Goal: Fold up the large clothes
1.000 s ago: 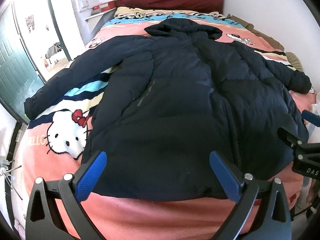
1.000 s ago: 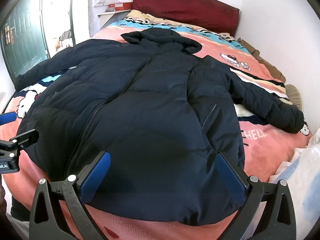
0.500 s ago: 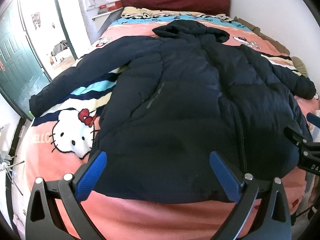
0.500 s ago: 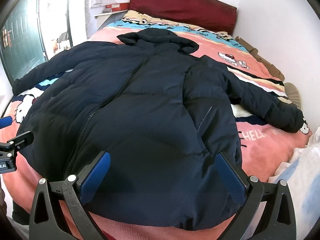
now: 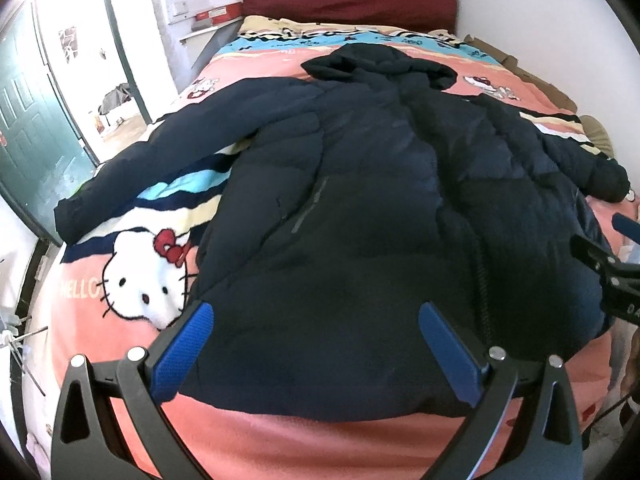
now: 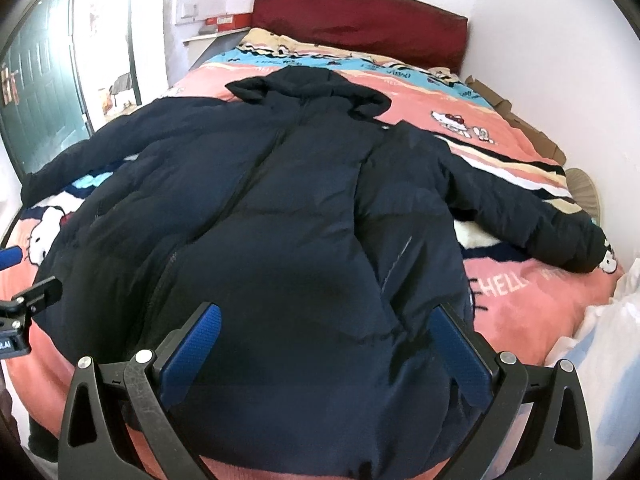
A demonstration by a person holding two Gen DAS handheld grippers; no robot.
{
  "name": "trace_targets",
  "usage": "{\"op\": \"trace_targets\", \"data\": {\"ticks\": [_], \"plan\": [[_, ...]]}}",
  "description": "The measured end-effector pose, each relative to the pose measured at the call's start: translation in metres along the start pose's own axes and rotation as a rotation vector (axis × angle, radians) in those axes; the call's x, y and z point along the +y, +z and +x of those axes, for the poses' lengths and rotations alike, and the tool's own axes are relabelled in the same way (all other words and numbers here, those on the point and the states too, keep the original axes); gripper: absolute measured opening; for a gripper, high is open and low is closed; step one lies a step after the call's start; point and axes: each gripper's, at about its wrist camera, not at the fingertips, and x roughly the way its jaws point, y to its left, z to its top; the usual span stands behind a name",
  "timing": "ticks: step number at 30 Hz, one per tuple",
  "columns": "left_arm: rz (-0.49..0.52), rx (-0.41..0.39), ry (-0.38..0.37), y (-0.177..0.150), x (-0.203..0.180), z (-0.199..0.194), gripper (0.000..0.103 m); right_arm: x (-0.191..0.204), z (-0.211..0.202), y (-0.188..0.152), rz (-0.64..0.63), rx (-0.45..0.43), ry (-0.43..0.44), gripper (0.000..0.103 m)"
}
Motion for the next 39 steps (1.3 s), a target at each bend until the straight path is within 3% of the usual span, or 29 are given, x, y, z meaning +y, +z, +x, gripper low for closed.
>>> {"op": "trace_targets", "data": {"ticks": [10, 20, 27, 32, 39], "plan": [[-0.003, 0.025, -0.038, 0.009, 0.0, -0.002, 0.103, -0.012, 0.001, 0.007, 0.046, -0.017, 0.023, 0.102], [0.033, 0.011, 0.133, 0.03, 0.0, -0.012, 0.103, -0.032, 0.002, 0.026, 0.115, -0.061, 0.046, 0.102], [-0.026, -0.055, 0.118, 0.049, 0.005, -0.02, 0.103, -0.079, 0.014, 0.041, 0.25, -0.097, 0.037, 0.102], [-0.039, -0.075, 0.094, 0.063, 0.003, -0.02, 0.103, -0.12, 0.029, 0.048, 0.348, -0.104, -0.03, 0.102], [-0.029, -0.078, 0.091, 0.069, -0.006, -0.016, 0.103, -0.128, 0.033, 0.05, 0.345, -0.099, -0.049, 0.102]]}}
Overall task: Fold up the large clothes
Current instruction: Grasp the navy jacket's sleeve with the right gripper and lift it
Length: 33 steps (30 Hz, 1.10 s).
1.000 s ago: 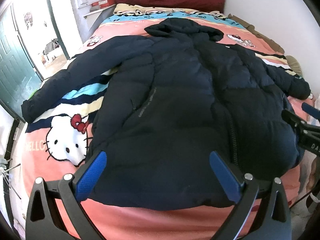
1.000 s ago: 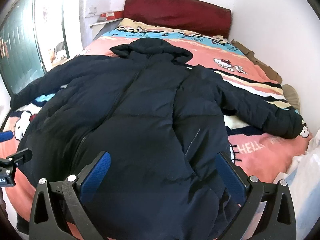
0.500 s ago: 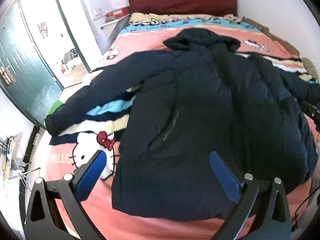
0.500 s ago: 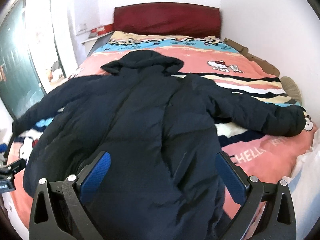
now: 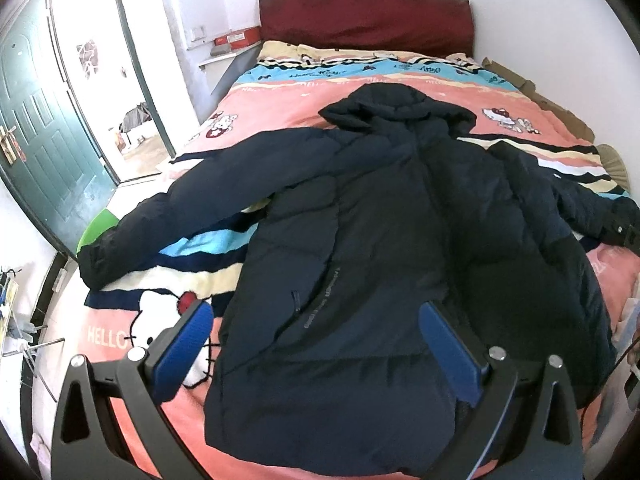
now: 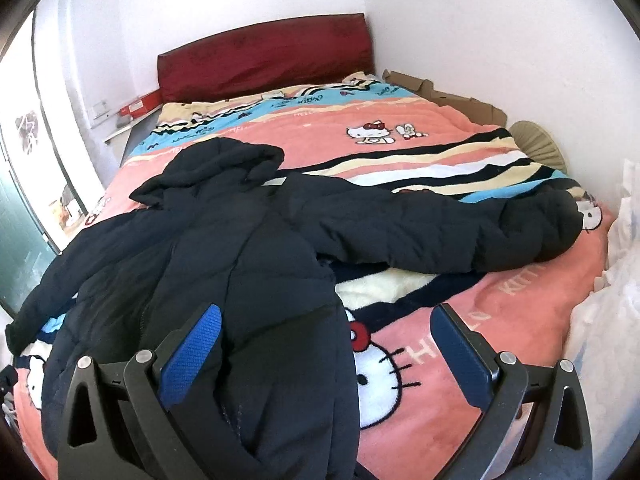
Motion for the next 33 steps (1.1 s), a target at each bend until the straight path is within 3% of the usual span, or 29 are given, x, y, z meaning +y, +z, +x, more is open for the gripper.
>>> {"op": "trace_targets", "data": {"ticks": [16, 33], "plan": [[-0.004, -0.032, 0.013, -0.014, 0.008, -0.014, 0.103, 0.047, -0.036, -0.019, -0.15, -0.035, 0.029, 0.102], [-0.05, -0.009, -0.011, -0.002, 0.01, 0.005, 0.103, 0.01, 0.0, 0.005, -0.063, -0.048, -0.048, 0.102]]}}
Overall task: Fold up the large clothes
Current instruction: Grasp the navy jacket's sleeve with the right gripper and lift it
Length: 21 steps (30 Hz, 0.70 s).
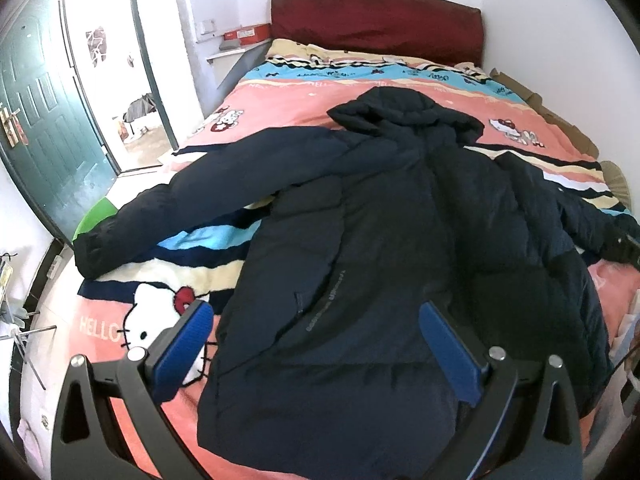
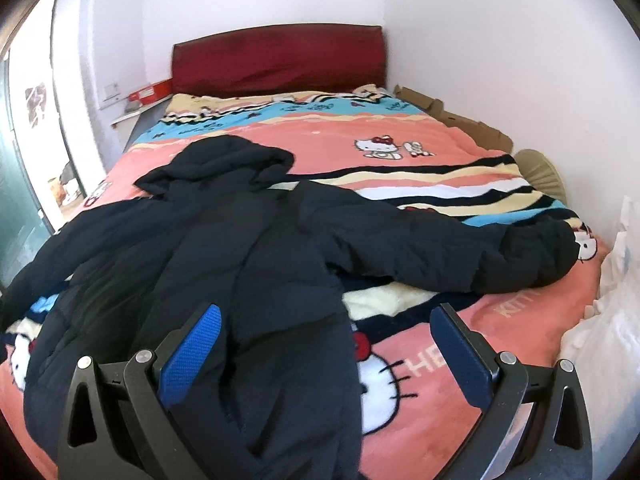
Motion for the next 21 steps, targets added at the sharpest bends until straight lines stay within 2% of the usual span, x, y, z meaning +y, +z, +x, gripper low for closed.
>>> {"op": "trace_targets", "data": {"ticks": [3, 10, 15, 21], "plan": [[0.016, 0.02, -0.001, 0.004, -0.004, 0.004, 0.103, -0.02, 0.015, 0.008, 0.063, 0.003, -0.012, 0.102], [0.026, 0.058, 0.003, 0.008, -0.008, 0.014, 0.103, -0.114, 0.071, 0.025, 0.374, 0.037, -0.028, 0.102], [0.025, 0.086, 0.01, 0.008, -0.007, 0.023, 0.103, -0.185, 0.108, 0.018, 0.607, 0.068, -0.051, 0.102], [0.008, 0.131, 0.025, 0.008, -0.004, 0.039, 0.103, -0.247, 0.137, 0.01, 0.828, 0.075, -0.098, 0.102]]}}
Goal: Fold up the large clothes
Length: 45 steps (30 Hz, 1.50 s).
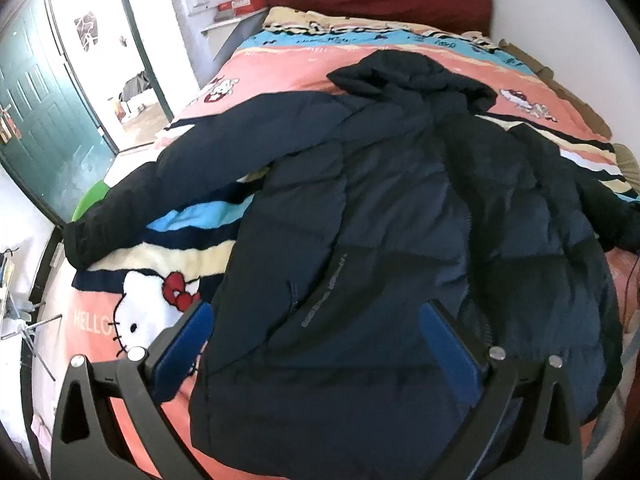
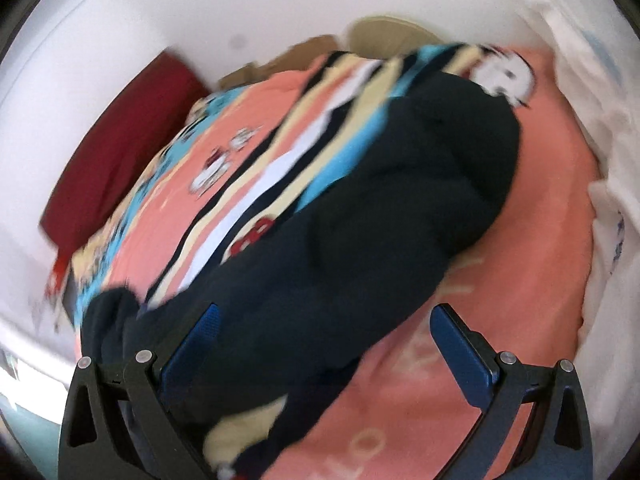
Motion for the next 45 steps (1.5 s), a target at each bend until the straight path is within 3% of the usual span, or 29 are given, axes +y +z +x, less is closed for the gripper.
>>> {"op": "trace_targets", "data": {"ticks": [9, 12, 20, 24, 34, 45], "plan": [[0.001, 0.04, 0.041, -0.005, 0.006, 0.019, 0.103, -0.028, 0.045, 0.036, 0.156, 0.009, -0.01, 0.101], [0.01, 0.056, 0.053, -0.005, 0.006, 0.024, 0.103, -0.043, 0.055, 0.044, 0.217, 0.012, -0.002, 0.093], [0.047, 0.073, 0.046, -0.005, -0.008, 0.032, 0.103, -0.055, 0.055, 0.05, 0.256, 0.004, 0.08, 0.031], [0.06, 0.057, 0.04, -0.005, -0.012, 0.029, 0.103, -0.043, 0.042, 0.051, 0.194, -0.04, 0.134, 0.022], [0.012, 0.025, 0.031, -0.007, 0.002, 0.023, 0.103, 0.037, -0.025, 0.051, -0.027, -0.123, 0.381, 0.019], [-0.059, -0.008, 0.022, -0.014, 0.032, 0.016, 0.103, 0.206, -0.09, -0.004, -0.413, -0.091, 0.569, 0.019]]}}
